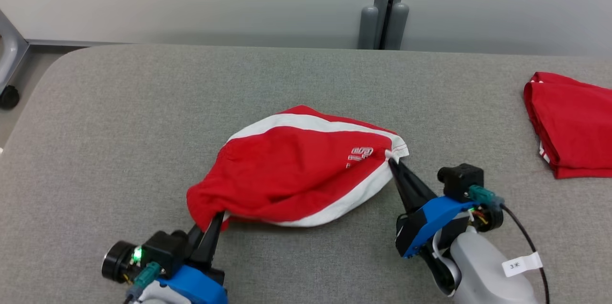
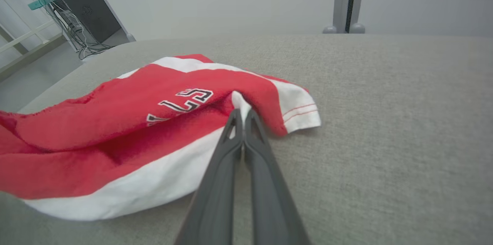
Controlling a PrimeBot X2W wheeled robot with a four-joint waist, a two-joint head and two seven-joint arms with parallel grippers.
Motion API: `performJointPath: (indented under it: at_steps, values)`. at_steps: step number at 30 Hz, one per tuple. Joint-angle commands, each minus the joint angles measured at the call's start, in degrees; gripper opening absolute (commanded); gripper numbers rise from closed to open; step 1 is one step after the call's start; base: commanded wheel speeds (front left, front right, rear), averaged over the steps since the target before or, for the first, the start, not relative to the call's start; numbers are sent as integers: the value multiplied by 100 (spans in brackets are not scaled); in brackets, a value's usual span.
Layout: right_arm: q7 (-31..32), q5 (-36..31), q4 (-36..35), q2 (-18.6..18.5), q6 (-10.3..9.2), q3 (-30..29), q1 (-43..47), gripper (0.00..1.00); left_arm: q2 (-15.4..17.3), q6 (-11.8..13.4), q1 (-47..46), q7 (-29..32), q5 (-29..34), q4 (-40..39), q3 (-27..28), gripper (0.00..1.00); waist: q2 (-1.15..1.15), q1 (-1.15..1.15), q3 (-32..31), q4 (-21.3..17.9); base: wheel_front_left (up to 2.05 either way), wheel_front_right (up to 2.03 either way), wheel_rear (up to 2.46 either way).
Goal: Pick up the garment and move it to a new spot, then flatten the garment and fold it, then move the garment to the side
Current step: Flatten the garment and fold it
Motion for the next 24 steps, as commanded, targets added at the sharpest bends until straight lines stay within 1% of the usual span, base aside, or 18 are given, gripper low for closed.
performJointPath:
  at_steps: [1, 4, 7, 8, 10, 15, 18, 22, 24]
  values:
    - [-21, -107, -146, -52, 1, -102, 72, 0, 42, -7, -71, -27, -72, -160, 22, 0, -1, 1, -23, -20, 0, 0, 0]
    - [-21, -161, -529, -122, 1, -393, 49, 0, 150, -7, -338, -27, -141, -608, -90, 0, -1, 1, -16, -86, 0, 0, 0]
    - [-21, -172, -788, -218, 1, -584, -280, 0, 243, -7, -822, -26, -278, -871, -251, 0, -1, 1, 87, -183, 0, 0, 0]
    - [-21, -156, -809, -306, 1, -639, -659, 0, 360, -7, -1339, -26, -392, -912, -391, 0, -1, 1, 218, -265, 0, 0, 0]
    - [-17, -144, -741, -350, 2, -658, -1187, 0, 449, -7, -1956, -22, -547, -884, -566, 0, -1, 1, 398, -357, 0, 0, 0]
    - [296, 87, -298, -471, 1, -789, -2986, 0, 726, -6, -3902, 173, -975, -484, -935, 0, -1, 1, 1064, -569, 0, 0, 0]
    - [448, 190, 93, -500, 2, -984, -4172, 0, 758, -6, -5159, 223, -1262, -86, -1100, 0, -1, 1, 1461, -642, 0, 0, 0]
    - [518, 128, 730, -572, 1, -1296, -5616, 0, 807, -5, -6808, 251, -1403, 543, -1588, 0, -1, 1, 1868, -691, 0, 0, 0]
    - [472, 47, 1037, -606, 2, -1453, -6222, 0, 708, -5, -7541, 209, -1520, 860, -1774, 0, -1, 1, 2005, -701, 0, 0, 0]
